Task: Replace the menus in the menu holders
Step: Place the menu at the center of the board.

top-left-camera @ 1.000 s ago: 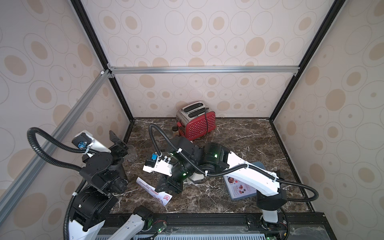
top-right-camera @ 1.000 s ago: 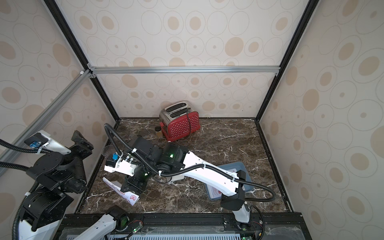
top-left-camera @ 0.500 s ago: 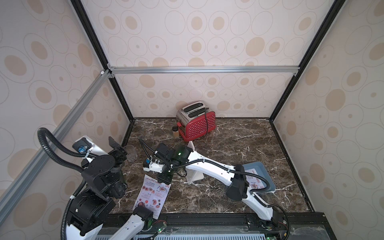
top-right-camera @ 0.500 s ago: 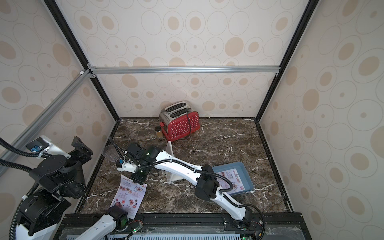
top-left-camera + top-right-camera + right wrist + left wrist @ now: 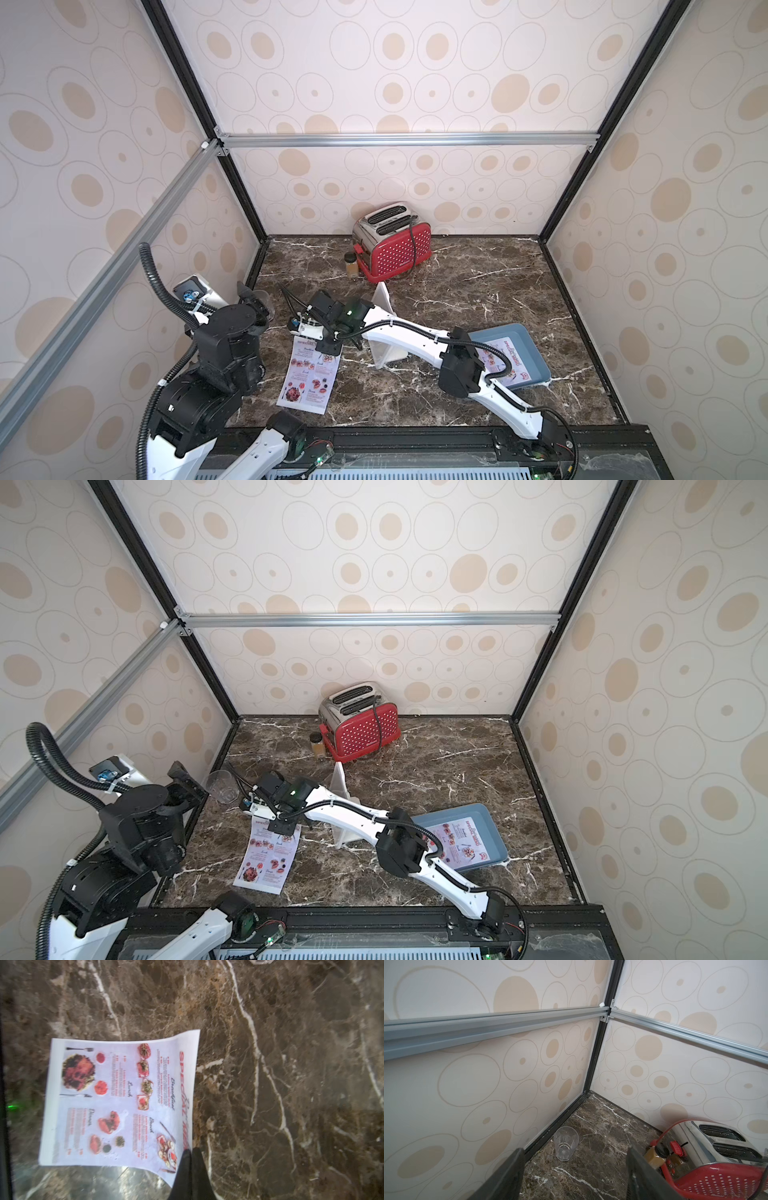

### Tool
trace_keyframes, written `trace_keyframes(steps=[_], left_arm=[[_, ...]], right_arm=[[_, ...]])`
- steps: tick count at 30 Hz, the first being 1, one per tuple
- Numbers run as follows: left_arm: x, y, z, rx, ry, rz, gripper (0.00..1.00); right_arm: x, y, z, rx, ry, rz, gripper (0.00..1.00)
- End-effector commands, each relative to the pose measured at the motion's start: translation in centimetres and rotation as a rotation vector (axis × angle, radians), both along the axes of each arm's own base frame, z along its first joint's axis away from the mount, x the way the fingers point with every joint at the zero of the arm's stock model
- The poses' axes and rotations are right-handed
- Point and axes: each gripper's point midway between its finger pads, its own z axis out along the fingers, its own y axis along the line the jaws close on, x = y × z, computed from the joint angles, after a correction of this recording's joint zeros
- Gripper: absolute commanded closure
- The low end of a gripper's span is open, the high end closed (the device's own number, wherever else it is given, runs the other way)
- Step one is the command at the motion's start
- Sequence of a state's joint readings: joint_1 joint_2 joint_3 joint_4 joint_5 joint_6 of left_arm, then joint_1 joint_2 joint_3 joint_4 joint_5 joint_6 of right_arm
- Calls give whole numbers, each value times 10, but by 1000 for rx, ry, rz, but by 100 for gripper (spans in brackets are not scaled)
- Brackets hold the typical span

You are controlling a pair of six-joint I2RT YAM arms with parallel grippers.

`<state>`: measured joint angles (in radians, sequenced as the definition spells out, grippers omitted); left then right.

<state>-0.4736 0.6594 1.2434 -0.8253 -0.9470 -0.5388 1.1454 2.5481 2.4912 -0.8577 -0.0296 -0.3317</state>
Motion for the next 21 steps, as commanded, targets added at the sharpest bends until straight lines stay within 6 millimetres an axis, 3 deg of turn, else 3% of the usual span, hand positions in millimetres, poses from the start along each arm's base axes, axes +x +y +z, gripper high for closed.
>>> trace_keyframes(steps=[1, 5, 8, 10, 14, 17, 19, 21], left_arm=[[0, 0, -9, 1, 35, 3, 24], [2, -2, -11, 10, 52, 1, 24], [3, -2, -14, 6, 58, 3, 24], [4, -3, -16, 3, 60, 4, 24], [6, -5, -16, -5, 65, 1, 24], [9, -8, -17, -16, 71, -7, 23], [11, -10, -18, -30, 70, -14, 23], [15, -13, -20, -43, 69, -27, 23]], right_arm=[[14, 13, -12, 4, -124, 39, 100], [23, 17, -20, -1, -171, 46, 98], [27, 21, -22, 11, -197, 42, 83], [33, 25, -17, 31, -222, 27, 67], [42, 32, 16, 101, -282, -10, 54], [44, 30, 61, 177, -310, -43, 53], [41, 22, 95, 235, -301, -81, 53], [31, 2, 117, 268, -265, -127, 53]])
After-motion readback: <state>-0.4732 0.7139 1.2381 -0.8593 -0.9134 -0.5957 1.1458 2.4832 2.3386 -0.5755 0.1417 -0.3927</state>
